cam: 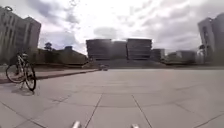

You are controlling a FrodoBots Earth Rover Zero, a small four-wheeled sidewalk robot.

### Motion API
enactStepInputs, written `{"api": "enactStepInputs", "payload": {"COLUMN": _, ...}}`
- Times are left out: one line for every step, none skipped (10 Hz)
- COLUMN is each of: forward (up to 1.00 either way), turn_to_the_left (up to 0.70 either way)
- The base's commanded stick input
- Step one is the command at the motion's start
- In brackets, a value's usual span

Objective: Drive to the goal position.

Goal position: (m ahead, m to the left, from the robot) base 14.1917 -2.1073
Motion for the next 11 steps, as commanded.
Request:
{"api": "enactStepInputs", "payload": {"forward": 0.7, "turn_to_the_left": 0.0}}
{"api": "enactStepInputs", "payload": {"forward": 0.7, "turn_to_the_left": 0.0}}
{"api": "enactStepInputs", "payload": {"forward": 0.7, "turn_to_the_left": 0.0}}
{"api": "enactStepInputs", "payload": {"forward": 0.7, "turn_to_the_left": 0.0}}
{"api": "enactStepInputs", "payload": {"forward": 0.7, "turn_to_the_left": 0.0}}
{"api": "enactStepInputs", "payload": {"forward": 0.7, "turn_to_the_left": 0.0}}
{"api": "enactStepInputs", "payload": {"forward": 0.7, "turn_to_the_left": 0.0}}
{"api": "enactStepInputs", "payload": {"forward": 0.7, "turn_to_the_left": 0.0}}
{"api": "enactStepInputs", "payload": {"forward": 0.7, "turn_to_the_left": 0.0}}
{"api": "enactStepInputs", "payload": {"forward": 0.7, "turn_to_the_left": 0.0}}
{"api": "enactStepInputs", "payload": {"forward": 0.7, "turn_to_the_left": 0.0}}
